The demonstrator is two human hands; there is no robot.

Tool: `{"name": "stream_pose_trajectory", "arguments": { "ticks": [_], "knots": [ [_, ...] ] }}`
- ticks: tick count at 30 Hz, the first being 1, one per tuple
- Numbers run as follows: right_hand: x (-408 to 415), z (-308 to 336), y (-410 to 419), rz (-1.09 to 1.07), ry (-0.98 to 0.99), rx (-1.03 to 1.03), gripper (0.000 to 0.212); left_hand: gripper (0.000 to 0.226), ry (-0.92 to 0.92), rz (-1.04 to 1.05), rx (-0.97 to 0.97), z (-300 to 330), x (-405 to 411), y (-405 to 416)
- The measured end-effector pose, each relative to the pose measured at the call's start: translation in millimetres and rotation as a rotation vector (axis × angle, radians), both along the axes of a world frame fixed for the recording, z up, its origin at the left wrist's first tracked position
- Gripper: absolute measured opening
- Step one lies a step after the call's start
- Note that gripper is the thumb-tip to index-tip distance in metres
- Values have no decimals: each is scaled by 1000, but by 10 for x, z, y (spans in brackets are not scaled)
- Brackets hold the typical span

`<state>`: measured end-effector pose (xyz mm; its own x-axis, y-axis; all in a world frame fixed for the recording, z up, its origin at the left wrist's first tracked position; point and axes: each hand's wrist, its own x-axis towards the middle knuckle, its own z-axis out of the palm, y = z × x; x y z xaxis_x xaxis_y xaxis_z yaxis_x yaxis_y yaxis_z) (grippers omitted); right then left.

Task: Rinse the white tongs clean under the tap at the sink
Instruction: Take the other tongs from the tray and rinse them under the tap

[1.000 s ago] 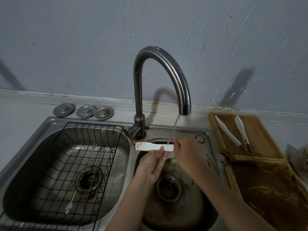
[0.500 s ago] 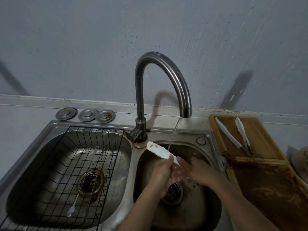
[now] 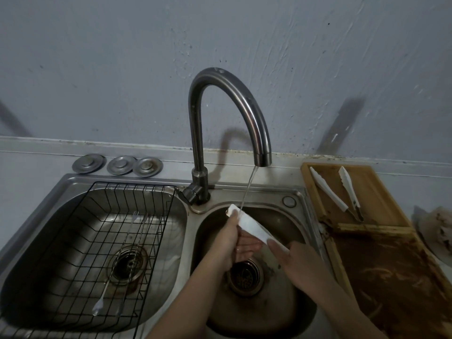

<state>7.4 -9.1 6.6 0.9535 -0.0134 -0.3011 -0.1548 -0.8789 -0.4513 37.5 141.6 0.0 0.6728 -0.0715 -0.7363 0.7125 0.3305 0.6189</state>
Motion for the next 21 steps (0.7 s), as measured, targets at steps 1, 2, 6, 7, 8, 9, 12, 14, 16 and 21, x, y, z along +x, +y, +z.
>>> {"name": "stream_pose_trajectory", "arguments": {
  "ticks": [1, 2, 6, 7, 8, 9, 12, 14, 16, 21],
  "knots": [
    [-12, -14, 8, 0, -25, -16, 59, 72, 19, 25, -30, -19, 22, 35],
    [-25, -34, 15, -6, -55, -32, 61, 76, 36, 52, -66, -39, 36, 62],
    [-50, -99, 28, -25, -71, -47, 60, 84, 32, 37, -102, -142, 3, 56],
    [-48, -105, 16, -28, -62, -49, 59, 81, 9, 7, -95, -152, -28, 40],
    [-44, -117, -2, -30, -48, -50, 58, 75, -11, -31, -84, -173, -57, 22],
    [-41, -127, -18, -27, -40, -50, 58, 69, -30, -66, -78, -168, -86, 9],
    [-53, -145, -42, -3, -27, -44, 57, 68, -29, -111, -59, -162, -69, 56],
    [-61, -141, -28, 1, -53, -62, 60, 81, 1, -76, -107, -165, -5, 134],
    [-62, -143, -13, 3, -93, -105, 63, 88, 16, -10, -142, -167, 61, 209],
    [-38, -127, -9, 5, -202, -162, 62, 51, -121, 185, -74, -154, 63, 232]
  ]
}}
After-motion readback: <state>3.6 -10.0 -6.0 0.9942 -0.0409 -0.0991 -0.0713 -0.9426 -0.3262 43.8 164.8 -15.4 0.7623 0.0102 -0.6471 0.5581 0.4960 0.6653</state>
